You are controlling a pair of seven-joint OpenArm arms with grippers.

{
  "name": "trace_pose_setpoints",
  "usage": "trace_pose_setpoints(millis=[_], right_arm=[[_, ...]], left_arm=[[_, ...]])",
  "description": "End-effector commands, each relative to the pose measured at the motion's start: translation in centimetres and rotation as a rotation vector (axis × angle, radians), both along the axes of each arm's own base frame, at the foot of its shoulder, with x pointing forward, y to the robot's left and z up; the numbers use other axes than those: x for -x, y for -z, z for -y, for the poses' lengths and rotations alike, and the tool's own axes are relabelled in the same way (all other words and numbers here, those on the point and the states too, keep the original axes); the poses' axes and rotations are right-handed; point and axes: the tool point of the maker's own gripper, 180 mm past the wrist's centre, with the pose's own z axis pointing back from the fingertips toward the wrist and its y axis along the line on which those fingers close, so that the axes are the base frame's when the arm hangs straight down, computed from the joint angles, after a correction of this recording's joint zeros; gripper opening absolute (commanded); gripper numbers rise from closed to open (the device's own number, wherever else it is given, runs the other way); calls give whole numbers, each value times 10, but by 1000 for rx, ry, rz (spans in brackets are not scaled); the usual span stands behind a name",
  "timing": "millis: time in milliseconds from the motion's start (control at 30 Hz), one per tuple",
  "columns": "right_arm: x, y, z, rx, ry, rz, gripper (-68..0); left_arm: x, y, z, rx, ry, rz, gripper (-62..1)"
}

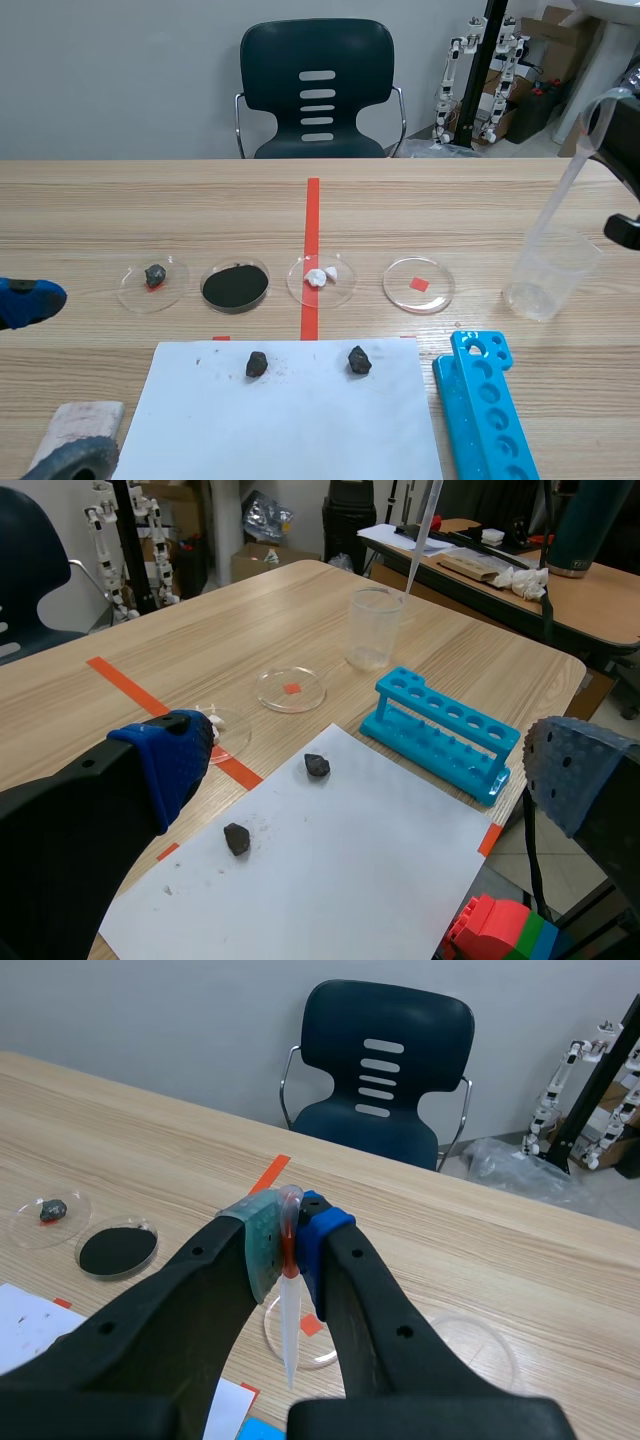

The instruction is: Draw acid from the petri dish

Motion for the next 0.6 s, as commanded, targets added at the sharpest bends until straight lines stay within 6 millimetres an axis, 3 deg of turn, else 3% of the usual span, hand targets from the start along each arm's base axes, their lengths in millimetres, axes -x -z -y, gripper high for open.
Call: trace_pose_setpoints(millis=[0,567], right_arm=[[0,-3,-1,-8,-9,13,-658],[0,-2,0,-8,-7,11,-673]], left_arm=[[1,-6,2,34,-3,6,14],[1,-6,2,34,-3,6,14]])
